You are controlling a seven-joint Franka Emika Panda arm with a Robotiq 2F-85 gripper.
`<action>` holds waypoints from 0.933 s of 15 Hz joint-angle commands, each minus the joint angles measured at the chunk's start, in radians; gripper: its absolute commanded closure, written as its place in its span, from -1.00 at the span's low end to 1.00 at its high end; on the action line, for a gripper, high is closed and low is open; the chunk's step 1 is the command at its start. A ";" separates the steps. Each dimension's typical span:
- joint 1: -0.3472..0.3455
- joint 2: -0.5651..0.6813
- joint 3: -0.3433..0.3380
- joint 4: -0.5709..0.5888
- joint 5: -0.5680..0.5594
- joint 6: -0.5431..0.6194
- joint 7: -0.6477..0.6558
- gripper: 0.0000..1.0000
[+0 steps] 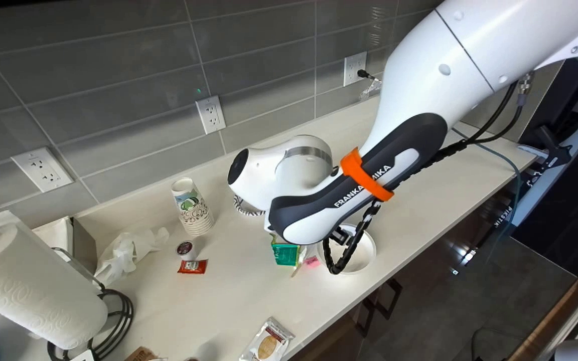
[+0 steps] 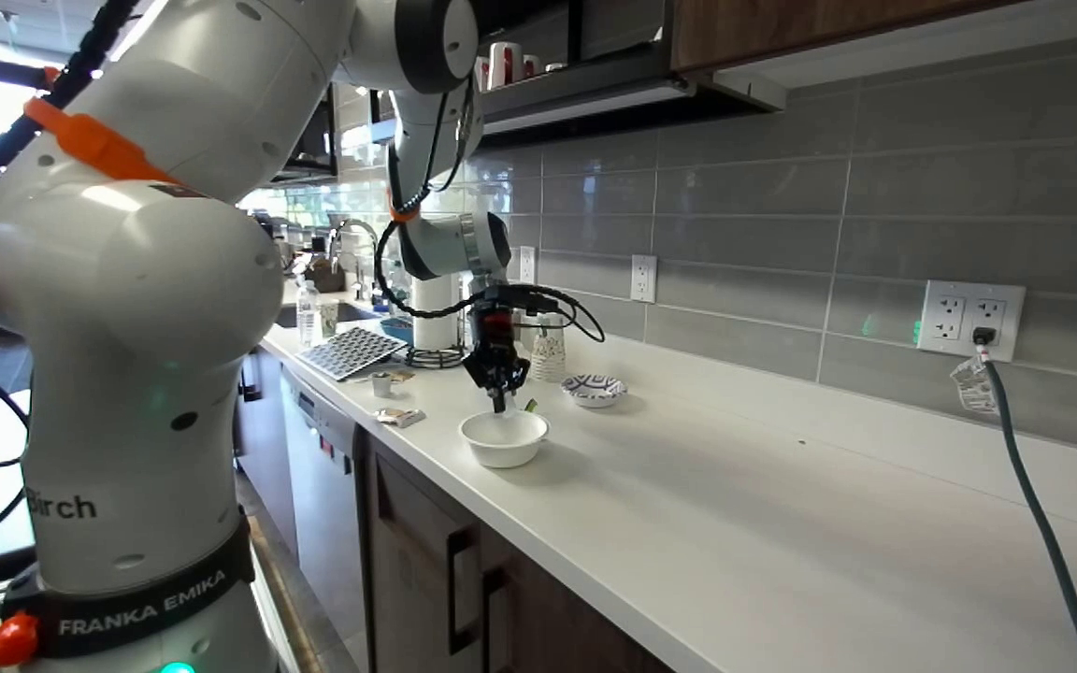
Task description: Pour the contents in the coffee pod on the right into the white bowl.
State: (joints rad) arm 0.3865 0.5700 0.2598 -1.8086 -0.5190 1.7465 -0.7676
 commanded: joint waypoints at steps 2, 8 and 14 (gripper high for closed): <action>0.042 0.075 -0.002 0.096 -0.075 -0.094 0.009 0.67; 0.073 0.115 0.000 0.162 -0.177 -0.204 -0.001 0.62; 0.091 0.154 0.008 0.223 -0.243 -0.317 -0.009 0.57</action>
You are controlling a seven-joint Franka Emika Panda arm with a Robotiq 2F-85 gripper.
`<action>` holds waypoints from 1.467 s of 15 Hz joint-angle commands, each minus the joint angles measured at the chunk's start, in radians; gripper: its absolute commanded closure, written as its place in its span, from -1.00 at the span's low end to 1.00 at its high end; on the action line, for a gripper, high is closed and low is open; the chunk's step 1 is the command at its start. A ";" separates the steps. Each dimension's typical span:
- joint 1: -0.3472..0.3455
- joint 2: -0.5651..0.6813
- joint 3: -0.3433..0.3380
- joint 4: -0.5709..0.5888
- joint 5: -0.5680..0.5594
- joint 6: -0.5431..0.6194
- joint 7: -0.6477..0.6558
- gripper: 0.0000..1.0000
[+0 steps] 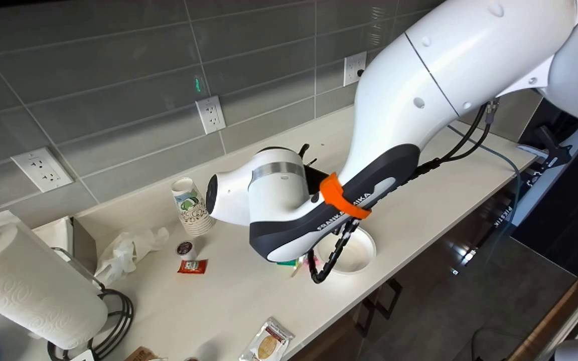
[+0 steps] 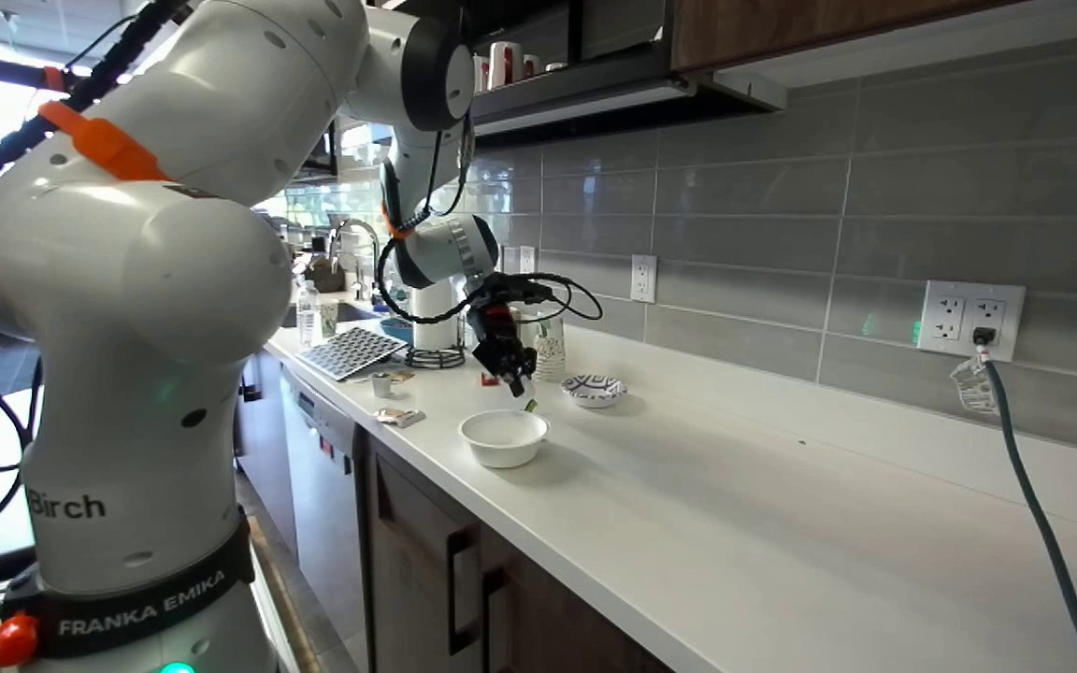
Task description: Pour the contents in the coffee pod on the right into the white bowl.
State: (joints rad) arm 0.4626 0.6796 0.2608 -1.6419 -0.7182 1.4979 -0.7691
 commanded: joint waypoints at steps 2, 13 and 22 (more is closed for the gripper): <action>0.018 0.055 0.011 0.073 -0.055 -0.095 -0.012 0.58; 0.025 0.060 0.030 0.069 -0.083 -0.266 -0.043 0.50; 0.007 0.044 0.079 0.005 -0.085 -0.317 -0.042 0.57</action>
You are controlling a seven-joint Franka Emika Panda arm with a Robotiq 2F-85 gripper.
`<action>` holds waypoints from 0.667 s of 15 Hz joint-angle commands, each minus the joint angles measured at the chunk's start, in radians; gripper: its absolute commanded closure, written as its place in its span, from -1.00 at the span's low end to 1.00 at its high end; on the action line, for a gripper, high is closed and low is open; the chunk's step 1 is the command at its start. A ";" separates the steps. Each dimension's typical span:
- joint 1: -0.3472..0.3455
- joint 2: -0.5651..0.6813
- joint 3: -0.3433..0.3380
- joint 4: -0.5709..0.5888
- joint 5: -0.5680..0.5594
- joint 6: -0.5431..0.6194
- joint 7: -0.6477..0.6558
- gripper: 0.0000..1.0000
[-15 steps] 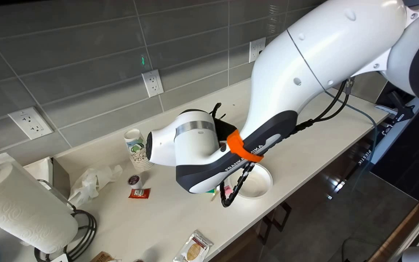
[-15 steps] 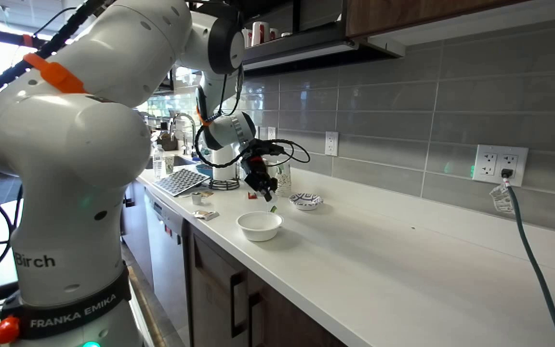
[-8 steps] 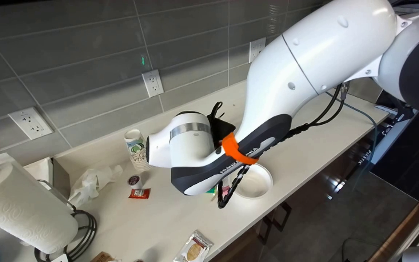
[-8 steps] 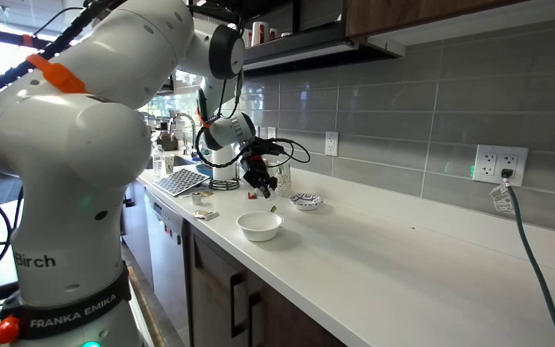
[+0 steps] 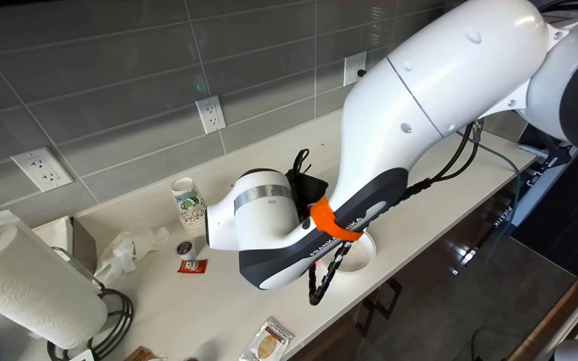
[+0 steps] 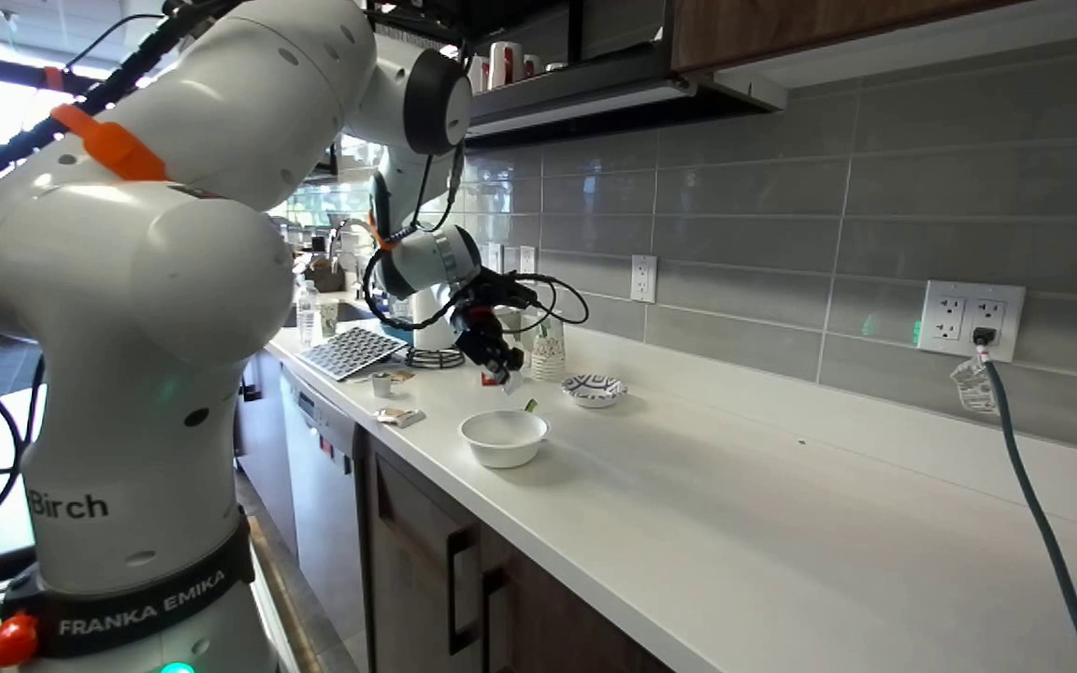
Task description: Pour the contents in the coffee pod on the right into the white bowl.
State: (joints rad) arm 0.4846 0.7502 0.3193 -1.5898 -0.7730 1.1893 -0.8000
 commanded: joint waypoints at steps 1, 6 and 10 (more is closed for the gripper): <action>-0.017 -0.030 0.022 -0.055 -0.035 -0.006 -0.012 0.56; -0.019 -0.035 0.024 -0.067 -0.069 -0.006 -0.026 0.60; -0.014 -0.031 0.027 -0.070 -0.109 -0.008 -0.044 0.69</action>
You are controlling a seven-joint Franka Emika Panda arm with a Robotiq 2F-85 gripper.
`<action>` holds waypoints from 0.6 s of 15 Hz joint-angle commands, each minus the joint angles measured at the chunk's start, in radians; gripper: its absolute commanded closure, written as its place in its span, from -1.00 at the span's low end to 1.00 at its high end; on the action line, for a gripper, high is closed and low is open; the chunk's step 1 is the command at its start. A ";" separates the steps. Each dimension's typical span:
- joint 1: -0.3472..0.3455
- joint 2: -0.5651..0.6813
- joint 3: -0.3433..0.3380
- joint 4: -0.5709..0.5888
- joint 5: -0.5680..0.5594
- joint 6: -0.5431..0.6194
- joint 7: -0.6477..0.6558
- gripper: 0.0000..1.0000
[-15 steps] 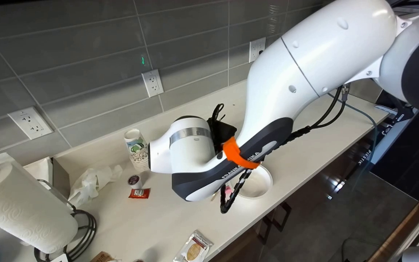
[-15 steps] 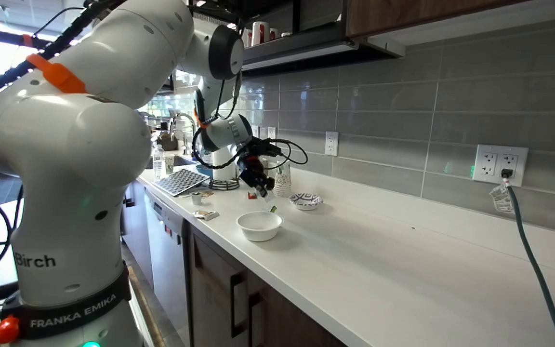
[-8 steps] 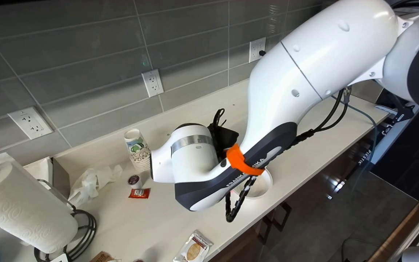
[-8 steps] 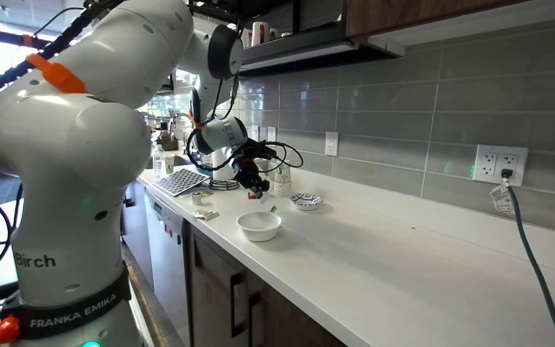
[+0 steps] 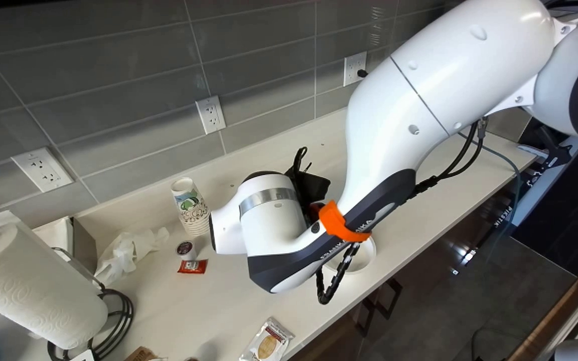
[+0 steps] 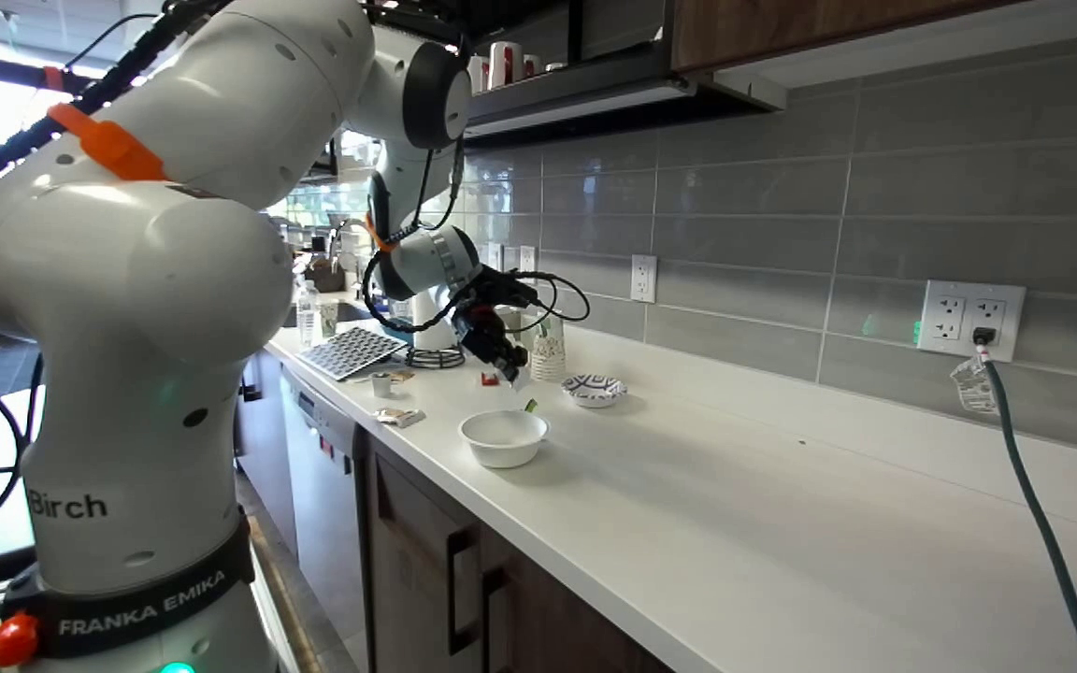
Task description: Pour the contents in the coffee pod on the right into the white bowl.
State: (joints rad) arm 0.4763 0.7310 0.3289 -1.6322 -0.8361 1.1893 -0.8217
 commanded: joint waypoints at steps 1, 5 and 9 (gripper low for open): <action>-0.005 -0.011 0.018 -0.027 -0.055 -0.009 -0.025 0.71; 0.004 0.000 0.014 -0.023 -0.086 -0.033 -0.034 0.62; 0.005 0.001 0.015 -0.033 -0.114 -0.051 -0.039 0.60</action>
State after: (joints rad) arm 0.4789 0.7310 0.3338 -1.6494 -0.9090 1.1708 -0.8466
